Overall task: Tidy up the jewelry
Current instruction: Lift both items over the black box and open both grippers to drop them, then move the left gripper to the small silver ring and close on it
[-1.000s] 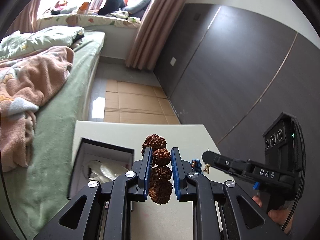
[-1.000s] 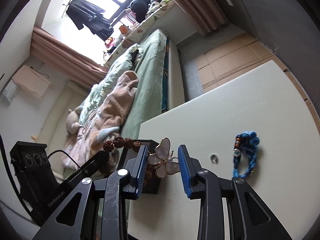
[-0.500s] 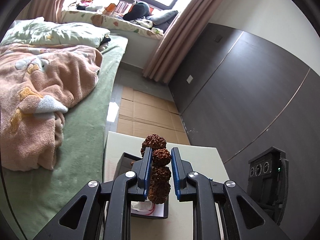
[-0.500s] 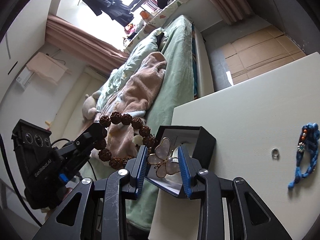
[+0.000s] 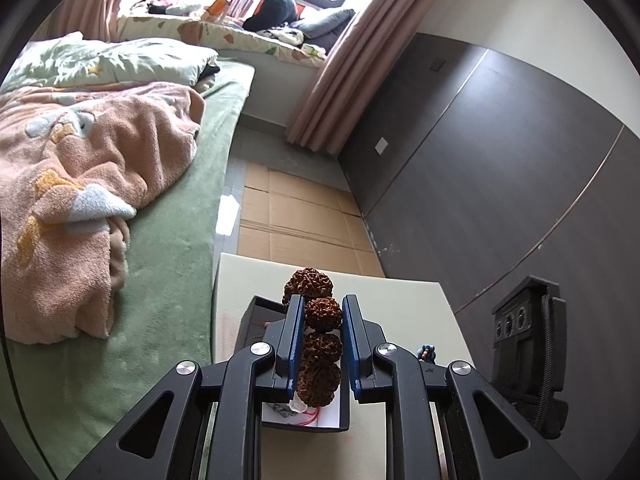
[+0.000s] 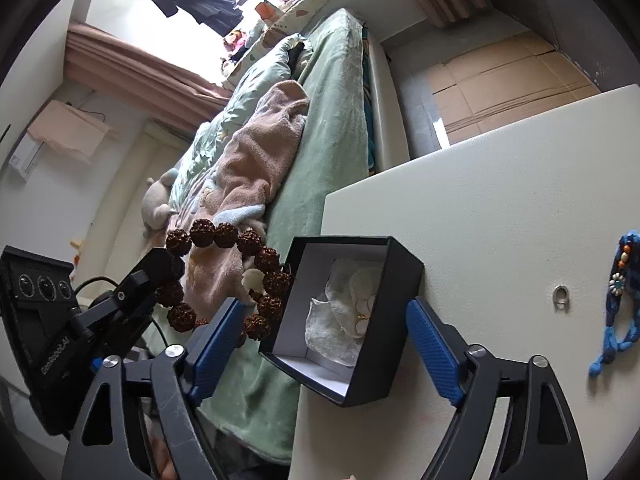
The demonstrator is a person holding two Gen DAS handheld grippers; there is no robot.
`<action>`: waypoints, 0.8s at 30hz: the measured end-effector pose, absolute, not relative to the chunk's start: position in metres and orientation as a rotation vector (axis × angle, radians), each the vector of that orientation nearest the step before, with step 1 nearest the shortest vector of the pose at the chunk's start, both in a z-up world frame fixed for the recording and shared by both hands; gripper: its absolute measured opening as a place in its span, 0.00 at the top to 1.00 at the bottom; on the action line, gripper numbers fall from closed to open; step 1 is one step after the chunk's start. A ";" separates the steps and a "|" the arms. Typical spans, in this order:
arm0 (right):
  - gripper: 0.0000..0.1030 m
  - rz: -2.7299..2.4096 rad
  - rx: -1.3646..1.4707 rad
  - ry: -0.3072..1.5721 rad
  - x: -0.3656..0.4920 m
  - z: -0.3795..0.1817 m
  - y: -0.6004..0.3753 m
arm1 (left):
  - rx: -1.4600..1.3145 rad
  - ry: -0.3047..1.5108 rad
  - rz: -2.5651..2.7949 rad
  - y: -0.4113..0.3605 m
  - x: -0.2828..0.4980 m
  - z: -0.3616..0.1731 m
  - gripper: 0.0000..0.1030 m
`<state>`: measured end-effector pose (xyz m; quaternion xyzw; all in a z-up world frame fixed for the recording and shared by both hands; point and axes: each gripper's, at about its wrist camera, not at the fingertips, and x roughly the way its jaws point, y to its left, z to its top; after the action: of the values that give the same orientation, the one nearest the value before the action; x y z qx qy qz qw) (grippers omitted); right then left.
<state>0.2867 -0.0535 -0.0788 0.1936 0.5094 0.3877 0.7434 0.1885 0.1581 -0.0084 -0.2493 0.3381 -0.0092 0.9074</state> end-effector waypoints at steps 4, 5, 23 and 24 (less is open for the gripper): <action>0.11 0.820 0.441 1.094 0.289 -0.073 -0.070 | -0.529 0.707 -0.048 0.152 0.193 -0.014 0.81; 0.11 0.814 0.445 1.091 0.289 -0.072 -0.073 | -0.537 0.713 -0.054 0.150 0.195 -0.016 0.81; 0.11 0.691 0.468 1.033 0.292 -0.054 -0.148 | -0.502 0.811 0.064 0.138 0.207 -0.040 0.34; 0.11 0.676 0.460 1.033 0.292 -0.053 -0.153 | -0.495 0.810 0.056 0.135 0.207 -0.039 0.34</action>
<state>0.2920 -0.1528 -0.0535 0.2139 0.4800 0.3140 0.7908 0.2075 0.1349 -0.0394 -0.2382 0.3901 0.0272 0.8890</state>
